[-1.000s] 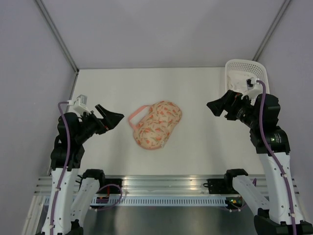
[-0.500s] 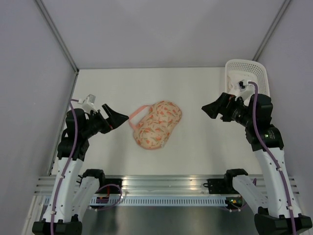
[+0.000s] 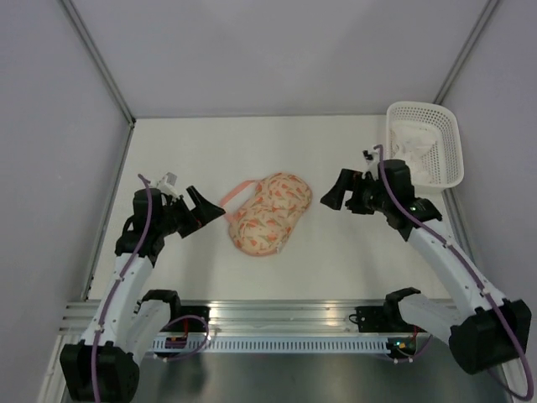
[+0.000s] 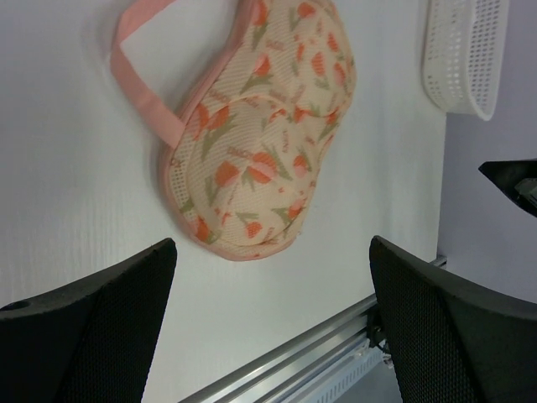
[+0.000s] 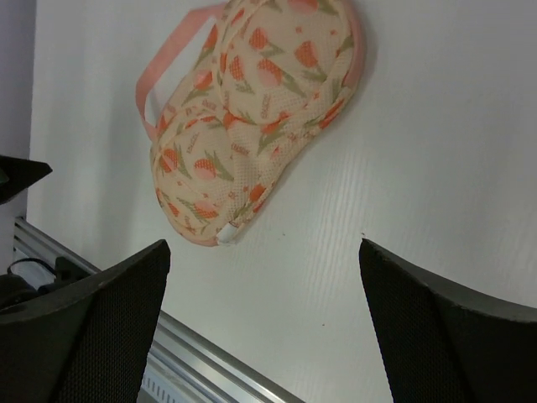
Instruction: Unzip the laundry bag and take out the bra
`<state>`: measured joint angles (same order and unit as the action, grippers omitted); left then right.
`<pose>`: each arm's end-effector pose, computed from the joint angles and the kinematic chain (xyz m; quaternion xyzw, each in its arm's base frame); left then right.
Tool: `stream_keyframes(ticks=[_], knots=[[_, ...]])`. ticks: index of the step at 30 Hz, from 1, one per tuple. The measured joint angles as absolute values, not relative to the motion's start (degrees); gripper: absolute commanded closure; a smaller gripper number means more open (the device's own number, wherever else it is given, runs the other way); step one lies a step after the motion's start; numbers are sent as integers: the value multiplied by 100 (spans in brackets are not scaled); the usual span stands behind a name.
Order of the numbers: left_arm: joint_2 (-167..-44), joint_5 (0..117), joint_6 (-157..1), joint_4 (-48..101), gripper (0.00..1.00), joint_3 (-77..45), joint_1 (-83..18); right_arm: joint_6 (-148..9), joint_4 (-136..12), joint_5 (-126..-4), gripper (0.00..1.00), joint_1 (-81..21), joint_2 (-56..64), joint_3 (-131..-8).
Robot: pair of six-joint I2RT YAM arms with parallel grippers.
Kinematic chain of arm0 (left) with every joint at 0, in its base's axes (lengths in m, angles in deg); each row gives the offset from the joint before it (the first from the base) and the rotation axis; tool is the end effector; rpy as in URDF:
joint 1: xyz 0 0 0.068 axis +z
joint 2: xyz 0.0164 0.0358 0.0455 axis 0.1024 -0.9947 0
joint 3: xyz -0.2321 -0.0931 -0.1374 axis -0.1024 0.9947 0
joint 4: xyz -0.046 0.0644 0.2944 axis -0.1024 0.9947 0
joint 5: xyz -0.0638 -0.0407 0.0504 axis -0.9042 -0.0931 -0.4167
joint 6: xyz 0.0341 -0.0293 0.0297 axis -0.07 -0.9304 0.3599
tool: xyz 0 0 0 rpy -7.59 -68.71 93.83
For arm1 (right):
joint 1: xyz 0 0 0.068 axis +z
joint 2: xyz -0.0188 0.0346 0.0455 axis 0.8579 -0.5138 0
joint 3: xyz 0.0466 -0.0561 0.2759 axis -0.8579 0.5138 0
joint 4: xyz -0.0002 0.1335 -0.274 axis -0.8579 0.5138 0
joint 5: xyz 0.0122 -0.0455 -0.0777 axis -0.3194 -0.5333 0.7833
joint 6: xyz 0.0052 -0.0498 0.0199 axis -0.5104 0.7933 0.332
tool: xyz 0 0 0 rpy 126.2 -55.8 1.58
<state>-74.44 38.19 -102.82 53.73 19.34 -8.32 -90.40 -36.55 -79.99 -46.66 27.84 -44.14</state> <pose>0.2070 -0.0259 0.2708 -0.1361 0.8486 -0.3579 0.3651 0.2465 0.0681 0.3120 0.0241 0.8670 0.3202 0.3810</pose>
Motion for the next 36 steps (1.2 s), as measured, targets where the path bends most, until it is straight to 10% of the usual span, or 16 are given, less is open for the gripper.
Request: stream_keyframes(ticks=[11,13,14,15,16,36], knots=[[-8078,3784,-10391,4591,0,2926,-834,-9092,-4033,-6160,8,-2598,111,-5579],[-8021,3784,-10446,4438,0,2996,-838,-9070,-4099,-5970,28,-2421,-324,-5874],[-7995,3784,-10472,4381,0,3042,-847,-9051,-4125,-5911,49,-2364,-453,-5955],[-7982,3784,-10492,4313,0,3090,-854,-9031,-4132,-5863,94,-2310,-589,-6029],[-7973,3786,-10522,4263,0,3156,-860,-9018,-4143,-5824,100,-2268,-707,-6093],[-10452,3847,-11327,1489,1,3575,-1507,-9134,-4315,-5566,100,-1698,-2073,-6962]])
